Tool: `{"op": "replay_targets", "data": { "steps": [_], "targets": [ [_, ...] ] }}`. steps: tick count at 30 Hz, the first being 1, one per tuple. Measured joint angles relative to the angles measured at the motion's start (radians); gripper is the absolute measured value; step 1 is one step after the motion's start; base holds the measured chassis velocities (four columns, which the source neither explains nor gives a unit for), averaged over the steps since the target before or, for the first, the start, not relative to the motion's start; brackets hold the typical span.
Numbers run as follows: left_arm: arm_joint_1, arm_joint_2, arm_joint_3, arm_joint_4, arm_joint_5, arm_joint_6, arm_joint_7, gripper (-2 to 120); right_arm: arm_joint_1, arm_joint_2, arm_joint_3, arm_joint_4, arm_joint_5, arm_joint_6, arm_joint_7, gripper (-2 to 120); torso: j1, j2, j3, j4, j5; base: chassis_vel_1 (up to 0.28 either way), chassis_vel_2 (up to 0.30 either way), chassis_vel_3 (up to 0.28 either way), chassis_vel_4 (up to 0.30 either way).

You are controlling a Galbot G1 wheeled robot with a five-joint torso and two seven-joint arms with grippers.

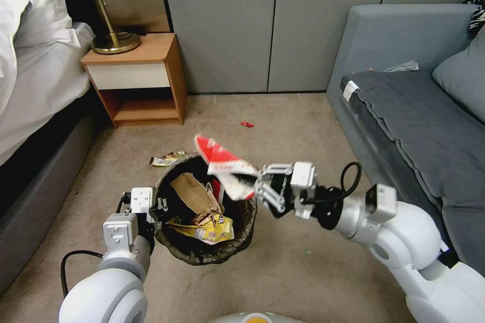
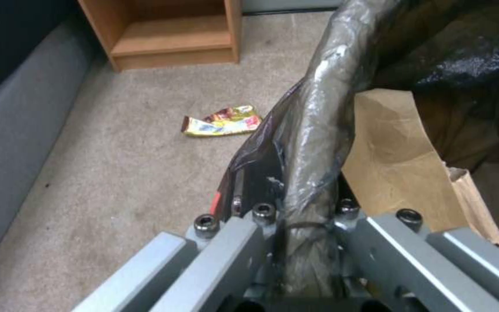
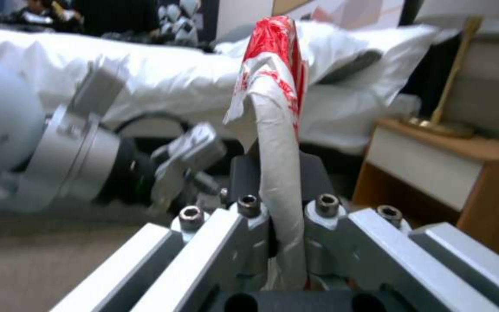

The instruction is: Pick up the trash bin, then pick up the garbage from the floor and place it into the trash bin.

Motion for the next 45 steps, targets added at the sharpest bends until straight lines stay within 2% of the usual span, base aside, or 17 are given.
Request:
{"op": "replay_targets", "data": {
  "steps": [7, 15, 24, 27, 30, 32, 34, 35, 42, 44, 45],
  "targets": [
    [-0.001, -0.006, 0.0, 0.004, 0.003, 0.0, 0.001, 0, 0.082, 0.003, -0.145, -0.109, -0.028, 0.009, 0.039, 0, 0.0, 0.0, 0.0, 0.0003, -0.0001, 0.0, 0.0, 0.0, 0.0],
    [0.0, -0.008, -0.002, 0.005, 0.006, 0.0, 0.002, 0, 0.203, 0.028, -0.247, -0.2, -0.01, 0.004, 0.074, 0, 0.0, 0.0, 0.0, 0.0002, -0.0001, 0.0, 0.0, 0.0, 0.0],
    [-0.002, -0.009, -0.002, 0.01, 0.01, 0.0, 0.008, 0, 0.225, 0.04, -0.275, -0.229, 0.012, -0.001, 0.089, 3, 0.0, 0.0, 0.0, 0.0, -0.0001, 0.0, 0.0, 0.0, 0.0],
    [-0.002, -0.009, -0.002, 0.011, 0.012, 0.0, 0.01, 0, 0.219, 0.041, -0.267, -0.229, 0.017, -0.001, 0.09, 9, 0.0, 0.0, 0.0, 0.0, -0.0001, 0.0, 0.0, 0.0, 0.0],
    [-0.003, -0.008, -0.005, 0.012, 0.019, 0.0, 0.021, 0, 0.203, 0.042, -0.249, -0.235, 0.017, 0.001, 0.109, 28, 0.0, 0.0, 0.0, 0.0, 0.0, 0.0, 0.0, 0.0, 0.0],
    [-0.004, -0.009, -0.005, 0.012, 0.02, 0.0, 0.023, 0, 0.199, 0.043, -0.246, -0.236, 0.016, 0.004, 0.114, 31, 0.0, 0.0, 0.0, 0.0, -0.0001, 0.0, 0.0, 0.0, 0.0],
    [-0.004, -0.01, -0.005, 0.012, 0.022, 0.0, 0.024, 0, 0.191, 0.046, -0.238, -0.241, 0.011, 0.007, 0.12, 43, 0.0, 0.0, 0.0, 0.0, 0.0, 0.0, 0.0, 0.0, 0.0],
    [-0.004, -0.01, -0.005, 0.012, 0.022, 0.0, 0.024, 0, 0.191, 0.046, -0.238, -0.241, 0.011, 0.007, 0.12, 43, 0.0, 0.0, 0.0, 0.0, 0.0, 0.0, 0.0, 0.0, 0.0],
    [-0.005, -0.011, -0.005, 0.014, 0.022, 0.0, 0.024, 0, 0.18, 0.051, -0.23, -0.252, -0.003, 0.016, 0.124, 69, 0.0, 0.0, 0.0, 0.0001, 0.0, 0.0, 0.0, 0.0, 0.0],
    [-0.005, -0.011, -0.005, 0.014, 0.022, 0.0, 0.024, 0, 0.179, 0.051, -0.229, -0.252, -0.006, 0.017, 0.124, 72, 0.0, 0.0, 0.0, 0.0, 0.0, 0.0, 0.0, 0.0, 0.0],
    [-0.005, -0.011, -0.005, 0.014, 0.022, 0.0, 0.024, 0, 0.177, 0.051, -0.229, -0.253, -0.008, 0.018, 0.124, 80, 0.0, 0.0, 0.0, 0.0001, 0.0, 0.0, 0.0, 0.0, 0.0]
  ]
}}
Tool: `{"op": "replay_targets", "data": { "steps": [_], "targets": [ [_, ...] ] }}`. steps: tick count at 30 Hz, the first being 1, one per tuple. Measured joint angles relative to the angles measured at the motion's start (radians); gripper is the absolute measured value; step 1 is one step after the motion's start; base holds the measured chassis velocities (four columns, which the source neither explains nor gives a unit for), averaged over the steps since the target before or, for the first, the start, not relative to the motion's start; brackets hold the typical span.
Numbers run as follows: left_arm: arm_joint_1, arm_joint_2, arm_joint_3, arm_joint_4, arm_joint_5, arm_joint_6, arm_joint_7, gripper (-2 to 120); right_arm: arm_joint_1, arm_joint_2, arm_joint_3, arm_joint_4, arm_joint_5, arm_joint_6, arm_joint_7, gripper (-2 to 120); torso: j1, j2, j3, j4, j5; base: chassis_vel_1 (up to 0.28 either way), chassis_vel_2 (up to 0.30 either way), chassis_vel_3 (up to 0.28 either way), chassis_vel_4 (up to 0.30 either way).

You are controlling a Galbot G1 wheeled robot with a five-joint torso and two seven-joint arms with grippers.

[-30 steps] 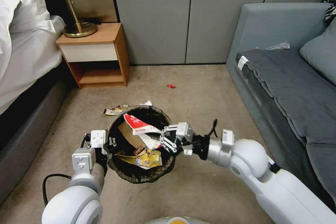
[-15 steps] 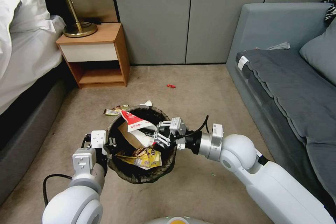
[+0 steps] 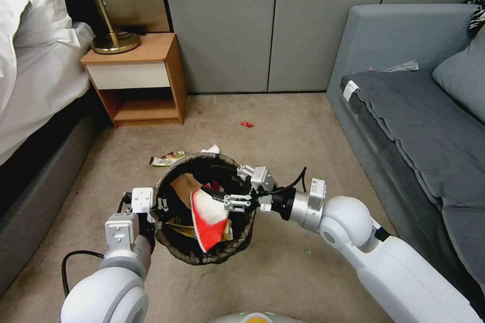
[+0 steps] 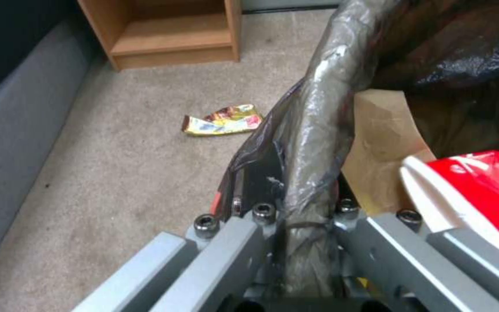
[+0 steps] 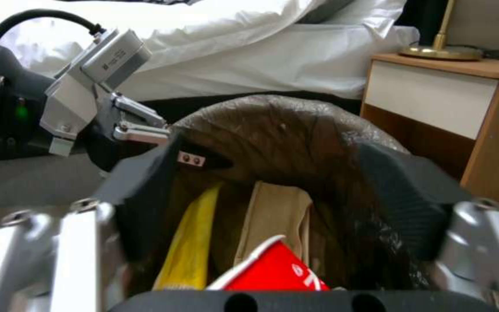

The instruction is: Pick up the trash bin, then pick up the garbage from the floor and place it into the trash bin.

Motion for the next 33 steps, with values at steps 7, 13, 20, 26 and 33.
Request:
{"op": "replay_targets", "data": {
  "steps": [7, 13, 20, 26, 33],
  "targets": [
    [0.001, 0.005, 0.0, 0.0, -0.001, 0.0, 0.0, 0, -0.016, 0.007, 0.003, -0.002, -0.009, 0.003, 0.001, 99, 0.0, 0.0, 0.0, 0.0, 0.0, 0.0, 0.0, 0.0, 0.0],
    [0.003, 0.008, 0.001, -0.002, -0.002, 0.0, 0.0, 0, -0.028, 0.014, 0.029, 0.01, -0.008, 0.007, 0.028, 100, 0.0, 0.0, 0.0, 0.0, 0.0, 0.0, 0.0, 0.0, 0.0],
    [0.003, 0.009, 0.0, -0.006, -0.003, 0.0, 0.0, 0, -0.057, 0.083, 0.168, 0.093, 0.014, 0.011, 0.231, 100, 0.0, 0.0, 0.0, 0.0001, -0.0001, 0.0, 0.0, 0.0, 0.0],
    [0.003, 0.007, -0.002, -0.009, -0.005, 0.0, 0.001, 0, -0.125, 0.163, 0.369, 0.173, -0.011, -0.012, 0.388, 100, 0.0, 0.0, 0.0, 0.0002, 0.0, 0.0, 0.0, 0.0, 0.0],
    [-0.004, -0.003, 0.001, -0.011, -0.008, 0.0, 0.016, 0, -0.254, 0.255, 0.625, 0.24, -0.222, 0.03, 0.504, 100, 0.0, 0.0, 0.0, -0.0003, 0.0003, 0.0, 0.0, 0.0, 0.0]
  ]
}}
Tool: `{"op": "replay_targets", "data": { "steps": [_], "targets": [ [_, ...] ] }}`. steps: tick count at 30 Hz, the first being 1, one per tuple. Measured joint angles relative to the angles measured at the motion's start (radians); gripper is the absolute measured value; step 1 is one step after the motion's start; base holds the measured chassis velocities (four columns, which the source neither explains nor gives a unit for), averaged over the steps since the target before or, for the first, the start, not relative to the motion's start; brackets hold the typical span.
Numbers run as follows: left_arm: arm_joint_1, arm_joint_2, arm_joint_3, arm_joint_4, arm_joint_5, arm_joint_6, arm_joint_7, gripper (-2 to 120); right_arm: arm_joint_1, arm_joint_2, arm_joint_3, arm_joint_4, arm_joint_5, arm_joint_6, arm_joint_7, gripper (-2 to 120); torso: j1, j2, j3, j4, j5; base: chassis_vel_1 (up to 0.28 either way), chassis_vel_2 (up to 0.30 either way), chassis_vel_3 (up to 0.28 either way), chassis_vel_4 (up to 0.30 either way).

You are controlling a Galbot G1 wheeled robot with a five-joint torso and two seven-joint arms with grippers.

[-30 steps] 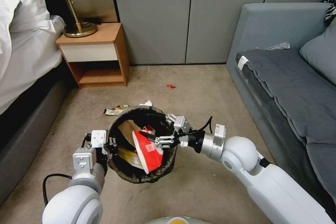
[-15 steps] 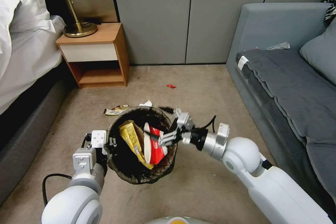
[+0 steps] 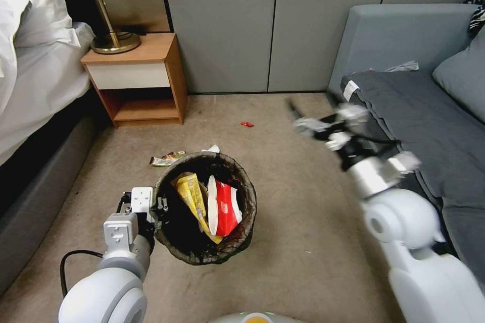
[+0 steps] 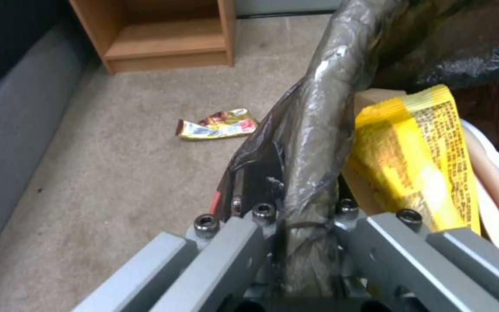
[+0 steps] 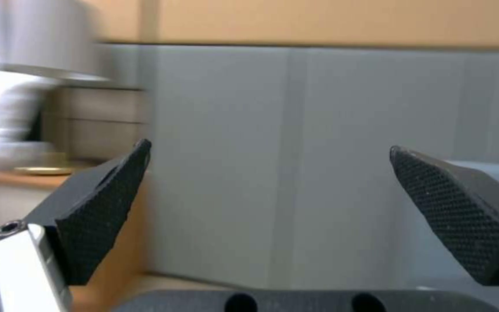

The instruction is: Pick up the trash bin, then pick up the garbage from the floor and place it into the trash bin.

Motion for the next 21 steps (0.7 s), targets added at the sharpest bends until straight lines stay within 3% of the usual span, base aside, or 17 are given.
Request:
{"op": "replay_targets", "data": {
  "steps": [3, 11, 21],
  "targets": [
    [-0.003, -0.004, 0.004, -0.004, 0.0, 0.0, 0.006, 0, -0.096, 0.071, 0.09, 0.031, -0.116, 0.039, 0.08, 100, 0.0, 0.0, 0.0, 0.0002, -0.0002, 0.0, 0.0, 0.0, 0.0],
    [-0.001, -0.003, -0.008, -0.002, -0.004, 0.0, 0.018, 0, -0.265, 0.158, 0.156, 0.033, -0.198, 0.17, 0.169, 100, 0.0, 0.0, 0.0, 0.0002, -0.0004, 0.0, 0.0, 0.0, 0.0],
    [-0.009, -0.011, 0.001, 0.013, -0.006, 0.0, 0.019, 0, -0.329, 0.216, 0.148, 0.001, -0.259, 0.265, 0.144, 100, 0.0, 0.0, 0.0, 0.0002, -0.0003, 0.0, 0.0, 0.0, 0.0]
  ]
}}
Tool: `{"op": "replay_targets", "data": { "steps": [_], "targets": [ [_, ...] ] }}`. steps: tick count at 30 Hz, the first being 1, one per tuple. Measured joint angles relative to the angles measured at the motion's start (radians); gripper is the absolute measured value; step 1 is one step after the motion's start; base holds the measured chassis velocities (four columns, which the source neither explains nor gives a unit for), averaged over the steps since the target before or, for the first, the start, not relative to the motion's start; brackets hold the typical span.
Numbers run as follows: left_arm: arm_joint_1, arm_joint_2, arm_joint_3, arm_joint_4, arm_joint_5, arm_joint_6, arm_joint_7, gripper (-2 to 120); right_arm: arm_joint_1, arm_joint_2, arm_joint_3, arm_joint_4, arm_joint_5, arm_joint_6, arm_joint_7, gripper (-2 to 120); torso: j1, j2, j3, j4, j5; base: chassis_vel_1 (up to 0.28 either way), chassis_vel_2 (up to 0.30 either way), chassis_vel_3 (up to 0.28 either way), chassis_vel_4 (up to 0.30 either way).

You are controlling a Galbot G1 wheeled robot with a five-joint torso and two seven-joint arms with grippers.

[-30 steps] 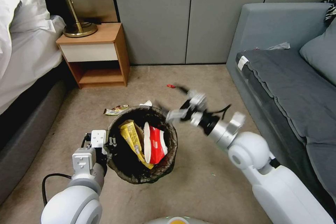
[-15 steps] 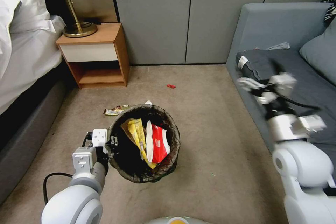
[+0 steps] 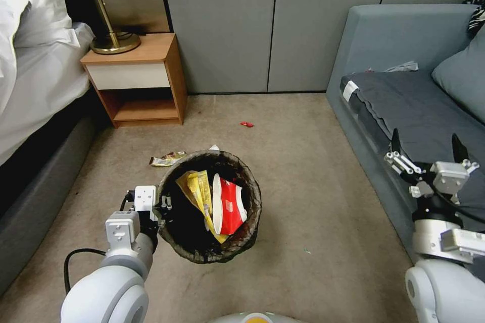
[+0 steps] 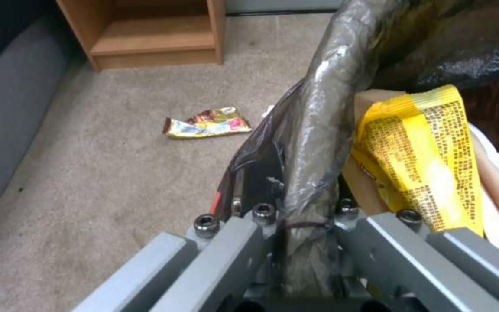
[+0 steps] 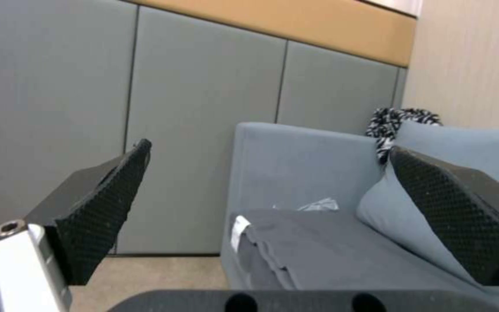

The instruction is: Pick up the trash bin, then pick up the garbage from the floor and place it into the trash bin.

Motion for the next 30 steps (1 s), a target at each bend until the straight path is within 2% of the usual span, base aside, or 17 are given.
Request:
{"op": "replay_targets", "data": {
  "steps": [10, 30],
  "targets": [
    [0.0, 0.003, -0.001, 0.0, -0.003, 0.0, -0.001, 0, 0.025, 0.007, -0.063, -0.012, -0.031, -0.003, -0.006, 100, 0.0, 0.0, 0.0, 0.0001, -0.0001, 0.0, 0.0, 0.0, 0.0],
    [0.007, 0.006, 0.009, -0.004, 0.004, 0.0, -0.004, 0, 0.027, 0.001, -0.088, -0.022, -0.051, 0.008, -0.008, 100, 0.0, 0.0, 0.0, 0.0, 0.0, 0.0, 0.0, 0.0, 0.0]
  ]
}}
